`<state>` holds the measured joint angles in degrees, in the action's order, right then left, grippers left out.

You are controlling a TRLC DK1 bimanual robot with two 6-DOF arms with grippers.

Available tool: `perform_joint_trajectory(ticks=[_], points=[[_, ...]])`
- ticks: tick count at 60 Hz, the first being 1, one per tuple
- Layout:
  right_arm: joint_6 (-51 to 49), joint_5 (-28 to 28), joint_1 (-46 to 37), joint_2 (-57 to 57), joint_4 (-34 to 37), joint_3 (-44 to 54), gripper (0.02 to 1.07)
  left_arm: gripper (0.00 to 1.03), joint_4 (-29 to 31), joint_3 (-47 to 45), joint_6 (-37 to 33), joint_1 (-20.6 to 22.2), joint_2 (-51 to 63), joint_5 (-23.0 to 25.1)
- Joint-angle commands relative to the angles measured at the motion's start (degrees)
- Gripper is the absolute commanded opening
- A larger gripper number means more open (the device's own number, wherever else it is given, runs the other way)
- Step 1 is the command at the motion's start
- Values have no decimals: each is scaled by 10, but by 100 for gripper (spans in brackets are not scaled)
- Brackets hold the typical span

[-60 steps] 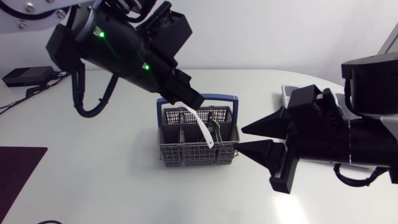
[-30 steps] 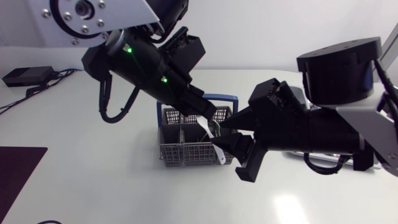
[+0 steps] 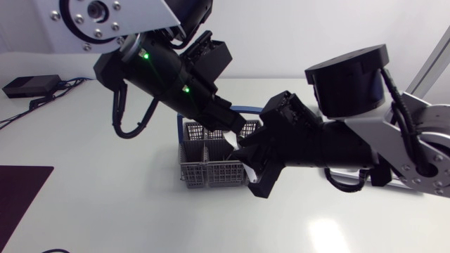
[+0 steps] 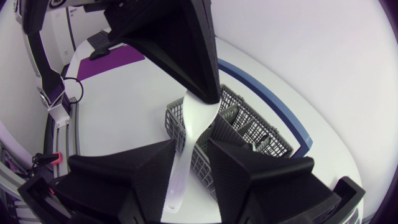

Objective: Sort the cutlery from the basket into the organizer compartments.

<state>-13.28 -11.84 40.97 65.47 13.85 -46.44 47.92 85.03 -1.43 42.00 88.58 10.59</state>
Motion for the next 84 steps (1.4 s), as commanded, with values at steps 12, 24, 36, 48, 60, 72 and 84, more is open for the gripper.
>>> perform_joint_trajectory(ticks=[12,24,36,48,60,72,84], points=[[13,8,8,19,-11,-14,19,3,-2,14,13,-3,7,12],[12,7,7,12,-8,-12,9,4,-2,10,13,-4,6,12],[11,5,7,1,0,-3,8,19,-2,13,13,-8,5,12],[2,0,2,-24,14,14,8,49,-2,17,13,-19,-4,12],[-13,-6,-9,-47,29,39,8,71,-13,15,20,-37,-24,12],[-31,-16,-25,-74,50,63,8,82,-44,9,31,-67,-60,12],[-104,-73,-131,-107,84,90,8,82,-78,-14,31,-82,-72,12]])
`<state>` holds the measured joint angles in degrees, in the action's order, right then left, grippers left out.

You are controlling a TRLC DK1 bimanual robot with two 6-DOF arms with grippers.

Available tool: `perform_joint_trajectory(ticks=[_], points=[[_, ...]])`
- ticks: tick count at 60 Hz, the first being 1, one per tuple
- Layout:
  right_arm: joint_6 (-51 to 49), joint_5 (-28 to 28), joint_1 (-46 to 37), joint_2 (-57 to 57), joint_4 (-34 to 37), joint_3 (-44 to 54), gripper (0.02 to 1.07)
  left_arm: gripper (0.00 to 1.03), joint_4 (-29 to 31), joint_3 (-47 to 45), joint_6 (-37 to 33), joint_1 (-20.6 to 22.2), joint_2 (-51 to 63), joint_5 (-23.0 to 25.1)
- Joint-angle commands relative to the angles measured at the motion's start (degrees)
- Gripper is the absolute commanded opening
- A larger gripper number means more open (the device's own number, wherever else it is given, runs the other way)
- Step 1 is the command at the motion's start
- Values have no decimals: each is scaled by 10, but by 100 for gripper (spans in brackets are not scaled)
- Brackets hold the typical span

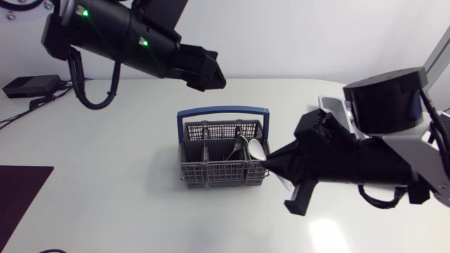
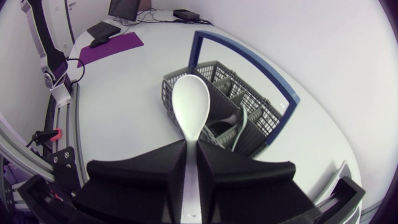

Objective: Sort the cutlery from the basket into the organizer compartments.

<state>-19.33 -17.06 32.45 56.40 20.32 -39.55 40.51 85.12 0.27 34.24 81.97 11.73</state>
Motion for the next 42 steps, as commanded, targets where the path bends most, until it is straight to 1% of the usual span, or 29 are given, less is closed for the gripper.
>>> perform_joint_trajectory(ticks=[1,7,11,13,21,22,28,33,42], points=[[-52,-28,-57,-18,24,23,8,82,-4,-16,12,-4,-6,1],[-124,-74,-150,-22,52,27,8,82,-5,-24,-4,0,-2,0],[-182,-116,-223,-13,77,23,8,82,-11,-35,-19,7,-1,0],[-206,-126,-248,-9,86,22,8,82,-15,-39,-26,9,-1,-2],[-300,-155,-345,35,103,18,8,82,-21,-53,-43,22,6,-13],[-325,-159,-368,48,104,18,8,82,-22,-56,-47,27,8,-20],[-383,-171,-424,91,107,10,8,82,-27,-62,-55,37,8,-29],[-431,-183,-470,130,110,-2,8,82,-31,-65,-61,50,9,-50],[-514,-192,-548,207,111,-33,8,82,-37,-70,-71,67,16,-72]])
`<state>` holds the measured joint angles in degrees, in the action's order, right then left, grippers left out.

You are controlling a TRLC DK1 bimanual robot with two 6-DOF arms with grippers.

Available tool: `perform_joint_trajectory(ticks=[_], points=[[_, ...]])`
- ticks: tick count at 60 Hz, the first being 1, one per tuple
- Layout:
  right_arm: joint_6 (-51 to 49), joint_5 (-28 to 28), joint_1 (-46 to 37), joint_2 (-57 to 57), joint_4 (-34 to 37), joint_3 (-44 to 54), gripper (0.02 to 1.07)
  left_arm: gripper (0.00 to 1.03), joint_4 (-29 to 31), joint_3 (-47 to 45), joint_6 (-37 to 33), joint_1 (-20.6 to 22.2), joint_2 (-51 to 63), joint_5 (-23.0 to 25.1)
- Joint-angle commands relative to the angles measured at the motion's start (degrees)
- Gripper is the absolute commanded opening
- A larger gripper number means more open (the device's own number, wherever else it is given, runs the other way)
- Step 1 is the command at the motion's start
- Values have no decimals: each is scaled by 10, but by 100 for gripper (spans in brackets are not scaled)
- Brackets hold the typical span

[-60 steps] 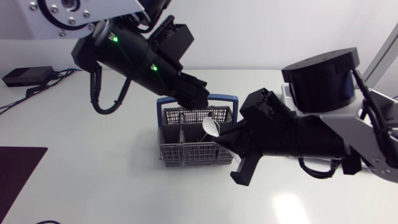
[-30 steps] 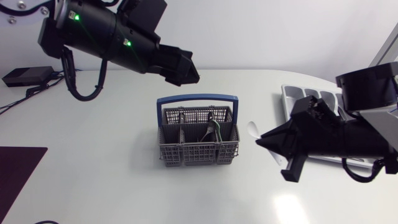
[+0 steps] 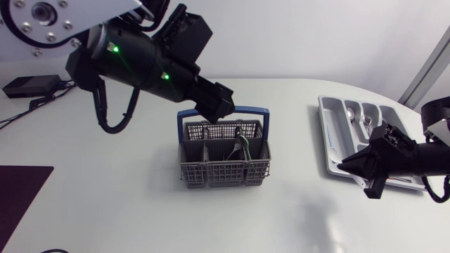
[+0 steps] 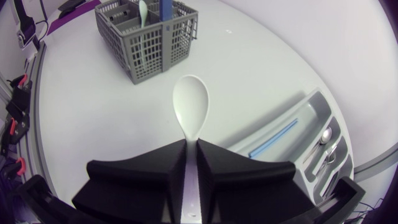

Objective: Sort the cutlery from the basket into the organizer compartments.

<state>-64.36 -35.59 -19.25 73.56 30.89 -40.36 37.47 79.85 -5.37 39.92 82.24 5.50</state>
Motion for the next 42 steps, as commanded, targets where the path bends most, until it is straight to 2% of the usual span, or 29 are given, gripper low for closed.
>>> perform_joint_trajectory(ticks=[1,25,34,42], points=[[-72,-8,-40,46,6,-31,8,82,-7,-18,-17,10,14,-10],[-234,3,-156,206,38,-145,8,82,-18,-31,-42,24,31,-33],[-273,34,-178,251,43,-192,8,82,-18,-32,-55,25,32,-37],[-314,87,-180,290,43,-227,8,82,-17,-32,-64,34,37,-44]])
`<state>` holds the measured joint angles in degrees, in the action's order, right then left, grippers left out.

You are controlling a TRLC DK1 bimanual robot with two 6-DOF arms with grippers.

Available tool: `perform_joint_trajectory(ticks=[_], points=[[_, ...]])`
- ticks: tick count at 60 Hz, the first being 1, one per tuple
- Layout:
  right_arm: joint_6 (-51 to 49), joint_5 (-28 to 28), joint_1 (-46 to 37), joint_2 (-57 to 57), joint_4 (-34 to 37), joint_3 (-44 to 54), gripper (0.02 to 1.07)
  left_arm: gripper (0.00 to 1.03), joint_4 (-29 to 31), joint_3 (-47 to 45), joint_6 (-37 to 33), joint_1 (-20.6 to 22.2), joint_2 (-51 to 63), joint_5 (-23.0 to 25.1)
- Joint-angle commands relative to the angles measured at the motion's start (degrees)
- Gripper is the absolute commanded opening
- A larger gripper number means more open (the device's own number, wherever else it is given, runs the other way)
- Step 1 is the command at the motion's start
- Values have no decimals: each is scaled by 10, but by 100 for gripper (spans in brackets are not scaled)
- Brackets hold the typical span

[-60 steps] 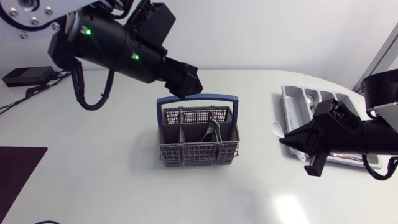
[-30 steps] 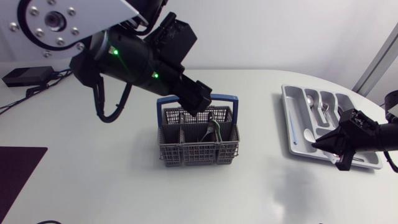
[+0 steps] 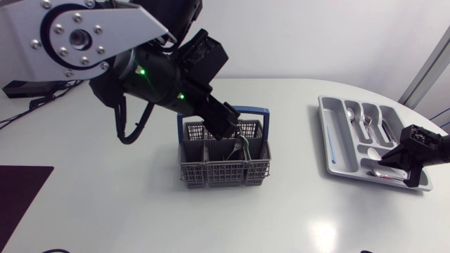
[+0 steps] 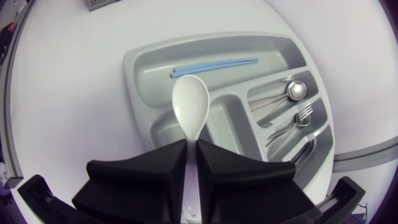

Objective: Sort the cutlery from the basket into the organizer compartments.

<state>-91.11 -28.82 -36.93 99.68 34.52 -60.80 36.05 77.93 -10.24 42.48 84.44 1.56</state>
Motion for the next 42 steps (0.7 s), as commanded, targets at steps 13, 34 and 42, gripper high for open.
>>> perform_joint_trajectory(ticks=[13,34,42], points=[[-97,106,-3,86,17,-71,8,82,0,-20,-29,27,21,-18],[-117,159,0,106,29,-85,19,82,5,-21,-83,40,26,-27],[-115,159,1,102,27,-80,23,82,-2,-36,-99,46,20,-30]])
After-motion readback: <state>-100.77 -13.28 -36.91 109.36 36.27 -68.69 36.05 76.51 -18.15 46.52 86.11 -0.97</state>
